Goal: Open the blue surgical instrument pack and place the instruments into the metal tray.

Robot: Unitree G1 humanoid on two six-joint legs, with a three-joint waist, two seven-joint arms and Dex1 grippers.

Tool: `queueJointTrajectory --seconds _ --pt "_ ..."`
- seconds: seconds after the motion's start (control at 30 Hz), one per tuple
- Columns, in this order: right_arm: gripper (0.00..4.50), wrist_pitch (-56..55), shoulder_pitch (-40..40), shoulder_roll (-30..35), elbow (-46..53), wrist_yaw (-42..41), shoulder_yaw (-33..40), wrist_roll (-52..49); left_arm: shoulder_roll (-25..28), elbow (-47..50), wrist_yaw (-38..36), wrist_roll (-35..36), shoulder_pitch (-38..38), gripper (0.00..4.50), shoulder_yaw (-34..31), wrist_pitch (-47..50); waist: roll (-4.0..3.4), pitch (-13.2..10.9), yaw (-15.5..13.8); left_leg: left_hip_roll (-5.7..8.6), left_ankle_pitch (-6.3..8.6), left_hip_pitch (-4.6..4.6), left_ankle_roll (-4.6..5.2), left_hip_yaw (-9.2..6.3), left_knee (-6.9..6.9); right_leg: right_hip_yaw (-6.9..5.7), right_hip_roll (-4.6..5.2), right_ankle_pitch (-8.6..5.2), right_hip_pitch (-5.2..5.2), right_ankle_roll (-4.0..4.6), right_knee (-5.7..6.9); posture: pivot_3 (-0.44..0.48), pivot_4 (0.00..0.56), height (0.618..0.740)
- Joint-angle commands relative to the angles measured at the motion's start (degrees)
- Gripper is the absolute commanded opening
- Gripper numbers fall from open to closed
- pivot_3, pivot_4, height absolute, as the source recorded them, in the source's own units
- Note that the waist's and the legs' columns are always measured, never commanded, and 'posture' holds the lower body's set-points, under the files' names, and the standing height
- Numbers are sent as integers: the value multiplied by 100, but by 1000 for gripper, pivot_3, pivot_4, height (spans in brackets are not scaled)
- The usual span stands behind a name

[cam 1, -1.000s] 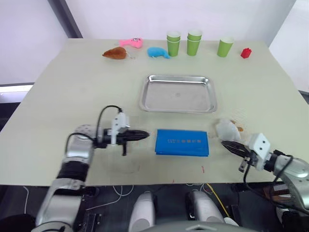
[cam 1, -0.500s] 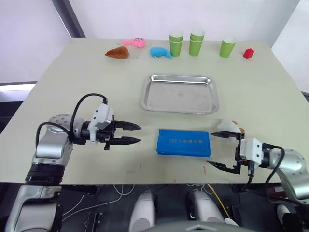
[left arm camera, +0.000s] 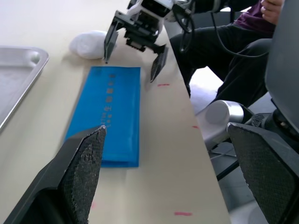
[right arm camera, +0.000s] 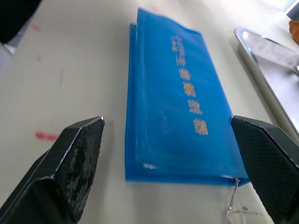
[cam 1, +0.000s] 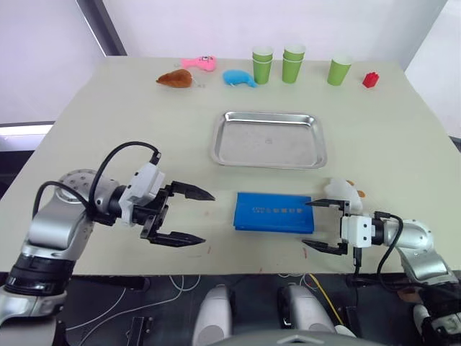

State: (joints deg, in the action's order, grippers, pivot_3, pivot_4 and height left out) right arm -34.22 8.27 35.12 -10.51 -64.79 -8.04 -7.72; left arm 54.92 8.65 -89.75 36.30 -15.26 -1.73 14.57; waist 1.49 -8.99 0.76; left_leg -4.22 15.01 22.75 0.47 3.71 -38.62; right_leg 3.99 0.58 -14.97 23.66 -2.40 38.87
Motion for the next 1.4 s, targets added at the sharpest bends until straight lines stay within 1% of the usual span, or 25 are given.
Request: queueJointTrajectory --seconds 0.03,0.1,0.2,0.23,0.3,0.33,0.37,0.4,0.43,0.5,0.53,0.57,0.6,0.63,0.87,1.07,1.17,1.27,1.4 --pt "4500 -349 177 -34 -301 -21 -17 -62 101 191 -274 265 92 4393 -180 -200 0 0 -1 0 0 0 0 0 0 1 0 0 0 0 0 0 150 739" --pt "4500 -421 286 -87 -497 -11 -51 -96 188 181 -274 285 189 4393 -127 -328 0 0 11 0 0 -2 0 4 0 5 0 0 0 0 0 0 150 739" --pt "4500 -514 429 -136 -689 -62 -90 -159 135 153 -259 383 237 4393 -204 -174 0 0 8 -1 0 -4 0 6 0 7 -1 0 0 0 1 0 150 739" --pt "4102 -536 475 -142 -747 -86 -98 -184 154 123 -263 362 250 4500 -194 -191 0 0 7 -1 0 -8 0 7 -1 8 0 -7 -2 14 2 0 150 739" --pt "3817 -570 534 -145 -840 -121 -120 -199 166 91 -259 326 272 4500 -186 -238 0 0 7 -1 0 -8 0 9 -2 9 0 -9 -2 17 3 0 150 739" --pt "3252 -590 555 -147 -881 -131 -126 -198 144 96 -242 342 268 4500 -204 -209 0 0 7 -1 0 -8 0 11 -3 10 0 -9 -2 18 3 0 150 739" --pt "3056 -597 576 -150 -929 -127 -128 -177 122 106 -226 354 260 4500 -218 -181 0 0 6 -1 0 -8 0 13 -3 12 0 -9 -1 18 3 0 150 739" --pt "2648 -608 599 -143 -988 -116 -133 -136 107 120 -211 358 254 4500 -222 -165 0 0 4 -1 0 -8 0 14 -3 13 0 -9 -1 18 3 0 150 739" --pt "2150 -614 621 -132 -1046 -110 -146 -98 91 139 -177 368 249 4500 -225 -146 0 0 4 -1 0 -8 0 14 -3 13 0 -9 -1 18 2 0 150 739" --pt "1414 -623 651 -130 -1111 -117 -174 -106 57 197 -120 390 257 4500 -223 -101 0 0 10 -1 0 -8 0 17 -3 15 1 -9 -1 18 2 0 150 739" --pt "1152 -621 658 -137 -1117 -118 -183 -126 45 216 -103 401 264 4500 -223 -85 0 0 10 -1 0 -8 0 18 -3 16 1 -9 0 18 2 0 150 739" --pt "747 -619 661 -139 -1117 -122 -188 -148 36 231 -95 397 268 4500 -219 -79 0 0 9 -1 0 -9 0 17 -3 16 1 -9 0 18 3 0 150 739" --pt "235 -592 644 -135 -1089 -154 -203 -191 17 229 -87 378 273 4500 -210 -92 0 0 8 -1 0 -9 0 17 -3 16 0 -8 0 17 4 0 150 739" --pt "102 -557 620 -123 -1054 -200 -218 -240 -1 225 -81 356 275 4500 -202 -108 0 0 7 -1 0 -9 0 17 -3 16 0 -8 0 17 4 0 150 739" --pt "102 -187 495 46 -609 -519 -185 -615 -132 227 -23 271 249 4500 -176 -163 -1 -1 2 -1 0 -8 0 19 -2 17 1 -1 0 5 3 0 150 739" --pt "102 1950 166 673 1038 -878 -68 -1786 -215 273 62 235 226 4500 -200 -174 -6 -4 -13 -1 0 -5 0 18 -1 16 3 1 1 1 2 0 150 739" --pt "102 2848 150 993 1485 -998 13 -2172 -251 256 88 219 188 4500 -180 -156 -6 -4 -5 -1 0 -5 0 18 -1 17 2 1 1 0 2 0 150 739" --pt "102 3727 256 1243 1691 -1112 75 -2533 -324 217 89 158 176 4500 -130 -222 -6 -4 -12 -1 0 -6 0 15 -2 14 1 1 1 0 2 0 150 739" --pt "102 4575 669 1243 1473 -1312 155 -2874 -473 183 169 88 89 4500 -67 -247 -6 -4 0 -1 0 -6 0 19 -2 16 1 1 1 -1 1 0 150 739"
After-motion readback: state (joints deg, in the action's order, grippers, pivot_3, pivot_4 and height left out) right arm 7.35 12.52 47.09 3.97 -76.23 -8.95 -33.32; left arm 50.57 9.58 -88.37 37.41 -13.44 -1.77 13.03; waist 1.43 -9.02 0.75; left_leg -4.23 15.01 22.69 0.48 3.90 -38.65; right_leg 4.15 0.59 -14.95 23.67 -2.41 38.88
